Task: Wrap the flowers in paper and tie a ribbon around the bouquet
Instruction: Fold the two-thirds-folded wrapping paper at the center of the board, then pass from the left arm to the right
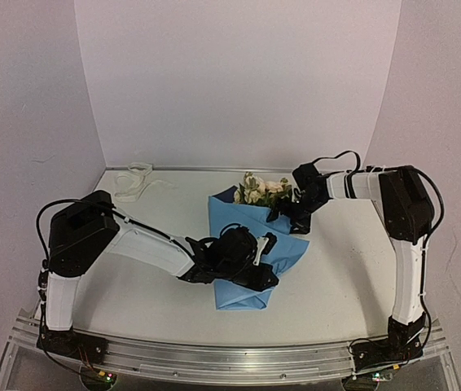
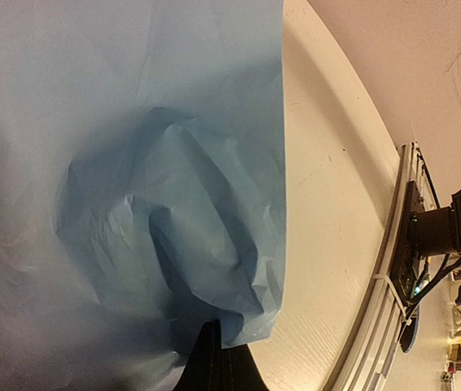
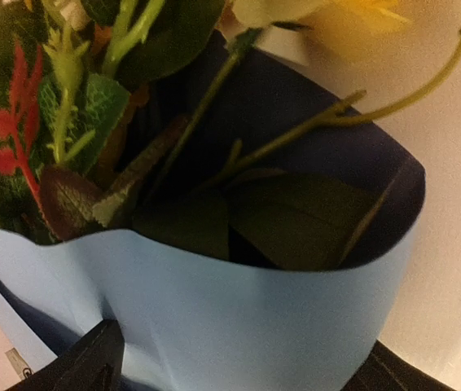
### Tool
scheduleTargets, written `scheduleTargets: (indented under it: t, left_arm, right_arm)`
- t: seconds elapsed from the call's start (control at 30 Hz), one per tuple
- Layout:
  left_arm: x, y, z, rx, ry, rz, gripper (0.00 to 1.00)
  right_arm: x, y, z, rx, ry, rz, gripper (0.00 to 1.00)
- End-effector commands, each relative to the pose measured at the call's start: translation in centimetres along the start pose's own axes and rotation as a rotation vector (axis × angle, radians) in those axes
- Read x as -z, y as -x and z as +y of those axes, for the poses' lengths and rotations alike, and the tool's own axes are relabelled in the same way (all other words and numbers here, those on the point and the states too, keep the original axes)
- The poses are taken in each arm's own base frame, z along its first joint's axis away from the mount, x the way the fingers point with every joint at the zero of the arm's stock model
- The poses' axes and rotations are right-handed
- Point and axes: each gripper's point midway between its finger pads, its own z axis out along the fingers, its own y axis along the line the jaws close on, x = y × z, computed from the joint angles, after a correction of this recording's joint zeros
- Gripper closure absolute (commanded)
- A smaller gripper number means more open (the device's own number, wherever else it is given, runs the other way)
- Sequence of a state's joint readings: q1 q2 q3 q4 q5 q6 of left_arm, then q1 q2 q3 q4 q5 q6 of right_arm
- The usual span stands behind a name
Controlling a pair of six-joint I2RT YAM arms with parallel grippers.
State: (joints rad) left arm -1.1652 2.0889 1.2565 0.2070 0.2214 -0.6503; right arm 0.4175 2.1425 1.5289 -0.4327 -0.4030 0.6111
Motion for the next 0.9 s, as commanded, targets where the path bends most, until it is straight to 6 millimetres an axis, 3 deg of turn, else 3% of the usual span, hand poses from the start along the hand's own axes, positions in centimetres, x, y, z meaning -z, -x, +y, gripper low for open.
scheduleTargets:
  t: [0.0,0.2,0.4,0.5,0.67,0.77,0.87]
  left_arm:
    - [-0.3,0.7,-0.9,-0.015,-0.018,-0.006,1.0]
    - [-0.4,0.6,-0.8,-0.011,-0.024,-0.001,1.0]
    - [-0.3,0.8,-0.9,-0.01,-0.03,-0.01,1.0]
    - [-0.3,0.7,-1.0,-0.008,-0.037,-0.008,1.0]
    - [-0.3,0.6,-1.0,-0.005,-0.044,-0.009,1.0]
    - [-0.2,0.7,-1.2,-0.005,-0.047,-0.011,1.0]
    - [-0.2,0.7,-1.2,-0.007,-0.048,-0.011,1.0]
  right_arm:
    - [4.3,-0.5,-0.3,0.022,-0.064,-0.022,0.02]
    - [8.3,-1.5,0.0,0.005,-0.038,-0.063,0.02]
    - [10.9,-5.3,-1.4,-0.013,-0.012,-0.059,0.02]
    - [11.2,-7.8,-2.5,-0.024,0.013,-0.051,0.02]
    - [10.6,-10.3,-2.5,-0.011,0.045,-0.034,0.11]
    - [9.5,-11.0,-2.3,-0.012,0.036,-0.021,0.22]
    - [8.7,-10.9,-2.6,-0.036,0.024,-0.035,0.41]
